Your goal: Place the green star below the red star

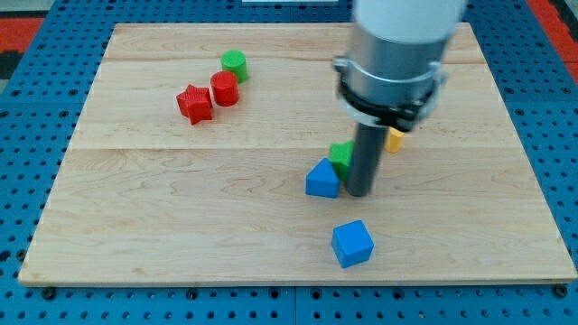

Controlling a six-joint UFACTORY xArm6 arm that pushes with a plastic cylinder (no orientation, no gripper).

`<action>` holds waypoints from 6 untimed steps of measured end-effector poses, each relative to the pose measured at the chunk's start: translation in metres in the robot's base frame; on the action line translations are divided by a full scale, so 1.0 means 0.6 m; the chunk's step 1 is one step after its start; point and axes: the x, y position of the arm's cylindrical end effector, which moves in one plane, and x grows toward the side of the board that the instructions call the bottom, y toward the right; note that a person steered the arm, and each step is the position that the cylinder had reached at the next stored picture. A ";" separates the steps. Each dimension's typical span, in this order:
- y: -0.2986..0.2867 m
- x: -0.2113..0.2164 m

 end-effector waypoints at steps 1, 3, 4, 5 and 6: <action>0.067 -0.030; -0.174 -0.088; -0.194 -0.088; -0.178 -0.004; -0.270 -0.003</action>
